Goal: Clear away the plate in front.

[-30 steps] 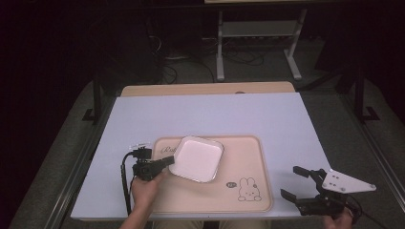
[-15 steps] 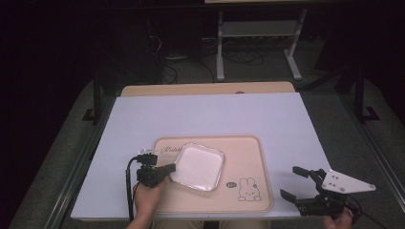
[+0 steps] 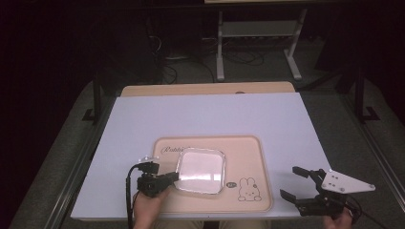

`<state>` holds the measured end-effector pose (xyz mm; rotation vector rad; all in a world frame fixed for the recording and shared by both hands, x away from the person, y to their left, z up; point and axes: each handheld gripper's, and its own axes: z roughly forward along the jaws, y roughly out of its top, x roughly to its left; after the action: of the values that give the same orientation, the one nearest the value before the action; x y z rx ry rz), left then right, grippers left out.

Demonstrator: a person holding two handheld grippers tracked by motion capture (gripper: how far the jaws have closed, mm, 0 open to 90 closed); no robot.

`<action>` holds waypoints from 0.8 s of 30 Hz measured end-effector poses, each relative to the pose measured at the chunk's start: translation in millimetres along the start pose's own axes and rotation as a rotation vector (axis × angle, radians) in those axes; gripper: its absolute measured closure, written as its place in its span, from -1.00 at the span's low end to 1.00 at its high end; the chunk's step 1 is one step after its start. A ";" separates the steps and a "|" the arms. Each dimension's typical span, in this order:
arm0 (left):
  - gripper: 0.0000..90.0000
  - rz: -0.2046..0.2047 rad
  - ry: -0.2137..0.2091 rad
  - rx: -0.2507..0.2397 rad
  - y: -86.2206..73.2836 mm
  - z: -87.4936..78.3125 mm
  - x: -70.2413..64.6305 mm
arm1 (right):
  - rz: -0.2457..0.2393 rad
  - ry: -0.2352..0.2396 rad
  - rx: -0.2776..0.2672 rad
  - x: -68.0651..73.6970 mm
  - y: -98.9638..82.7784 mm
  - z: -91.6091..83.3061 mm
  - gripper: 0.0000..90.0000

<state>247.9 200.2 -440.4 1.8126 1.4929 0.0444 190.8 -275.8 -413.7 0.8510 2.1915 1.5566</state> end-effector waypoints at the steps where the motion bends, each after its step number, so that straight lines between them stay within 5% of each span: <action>1: 0.76 0.002 -0.002 0.001 -1.1 0.1 -0.4 | -0.002 -0.001 0.000 0.0 0.0 0.1 -0.71; 12: 0.67 0.070 0.013 0.007 -5.7 1.2 -8.1 | 0.002 -0.007 -0.006 0.0 -0.2 -0.7 -0.71; 24: 0.56 0.098 -0.016 0.000 -10.6 -0.1 -16.0 | 0.005 -0.017 -0.005 -0.2 -0.3 -0.9 -0.71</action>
<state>234.1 186.8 -439.5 1.8812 1.3921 0.0776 190.3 -276.7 -413.6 0.8656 2.1741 1.5509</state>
